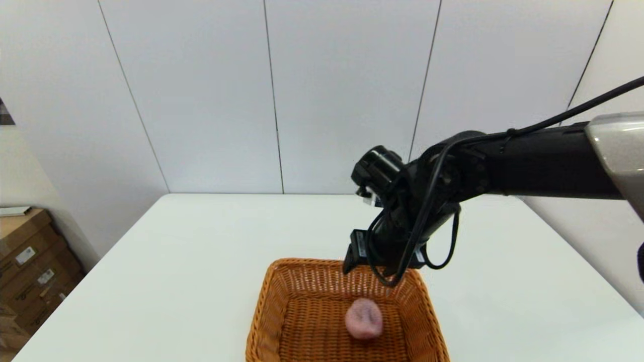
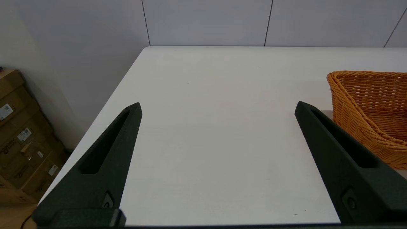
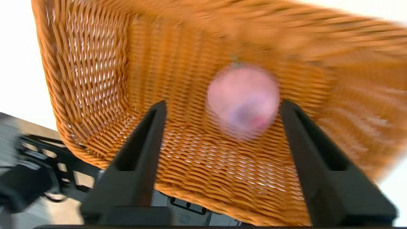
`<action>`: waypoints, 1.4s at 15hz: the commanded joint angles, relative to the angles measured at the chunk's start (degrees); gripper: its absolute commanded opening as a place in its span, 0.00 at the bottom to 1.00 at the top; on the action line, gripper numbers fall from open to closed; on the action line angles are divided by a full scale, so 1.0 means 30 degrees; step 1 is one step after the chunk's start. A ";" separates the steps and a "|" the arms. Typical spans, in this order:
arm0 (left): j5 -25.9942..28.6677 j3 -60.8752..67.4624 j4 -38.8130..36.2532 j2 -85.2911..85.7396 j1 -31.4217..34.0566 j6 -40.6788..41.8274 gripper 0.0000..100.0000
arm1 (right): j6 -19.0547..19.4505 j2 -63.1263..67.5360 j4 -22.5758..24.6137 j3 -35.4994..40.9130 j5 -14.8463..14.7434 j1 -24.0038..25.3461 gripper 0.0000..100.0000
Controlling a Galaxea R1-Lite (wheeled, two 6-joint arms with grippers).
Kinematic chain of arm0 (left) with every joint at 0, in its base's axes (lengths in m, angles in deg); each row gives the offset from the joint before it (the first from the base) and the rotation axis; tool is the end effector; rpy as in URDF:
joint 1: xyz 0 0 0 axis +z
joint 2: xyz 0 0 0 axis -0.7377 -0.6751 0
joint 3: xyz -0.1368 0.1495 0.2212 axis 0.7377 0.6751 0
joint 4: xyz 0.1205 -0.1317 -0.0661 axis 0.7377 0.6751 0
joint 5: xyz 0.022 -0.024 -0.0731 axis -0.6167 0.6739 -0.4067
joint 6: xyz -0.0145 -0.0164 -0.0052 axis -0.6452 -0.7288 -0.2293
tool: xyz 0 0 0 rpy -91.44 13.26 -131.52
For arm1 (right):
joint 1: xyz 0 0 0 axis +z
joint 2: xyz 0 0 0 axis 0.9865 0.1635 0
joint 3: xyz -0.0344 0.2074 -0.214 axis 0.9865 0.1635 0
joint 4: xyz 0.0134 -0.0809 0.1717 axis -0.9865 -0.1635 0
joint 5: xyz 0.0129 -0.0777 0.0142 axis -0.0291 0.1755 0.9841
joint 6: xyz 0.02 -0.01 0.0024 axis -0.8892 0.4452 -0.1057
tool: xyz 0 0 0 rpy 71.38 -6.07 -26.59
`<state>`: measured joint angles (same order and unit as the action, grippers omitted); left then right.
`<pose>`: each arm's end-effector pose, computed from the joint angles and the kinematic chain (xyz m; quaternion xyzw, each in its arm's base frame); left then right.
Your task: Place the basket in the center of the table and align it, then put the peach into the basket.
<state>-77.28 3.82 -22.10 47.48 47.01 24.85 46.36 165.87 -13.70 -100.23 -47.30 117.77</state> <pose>-0.0227 0.0010 0.0751 -0.0112 0.0020 0.0113 0.9999 0.3000 0.2306 0.1593 0.0744 0.6110 0.1355 0.7764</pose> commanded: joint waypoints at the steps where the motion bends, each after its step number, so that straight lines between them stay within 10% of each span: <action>1: -0.0010 0.0000 -0.0015 0.0037 -0.0001 -0.0009 1.00 | 0.0316 -0.1979 -0.0466 0.0102 0.0464 -0.4308 1.00; 7: -0.0010 0.0000 0.0015 0.0037 -0.0001 -0.0009 1.00 | 0.5180 -0.2565 -0.1169 -0.0015 0.2720 -1.3624 1.00; 9: -0.0010 0.0000 0.0015 0.0037 -0.0001 -0.0009 1.00 | 0.6088 -0.3766 -0.2663 -0.0015 0.4888 -1.5529 1.00; 21: -0.0010 0.0000 -0.0015 0.0037 -0.0001 -0.0009 1.00 | 0.6879 -2.1813 -0.7585 0.9799 0.9019 -1.3038 1.00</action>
<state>-77.28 3.82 -22.07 47.48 47.01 24.85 67.21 119.32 -34.78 -82.45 -21.78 76.19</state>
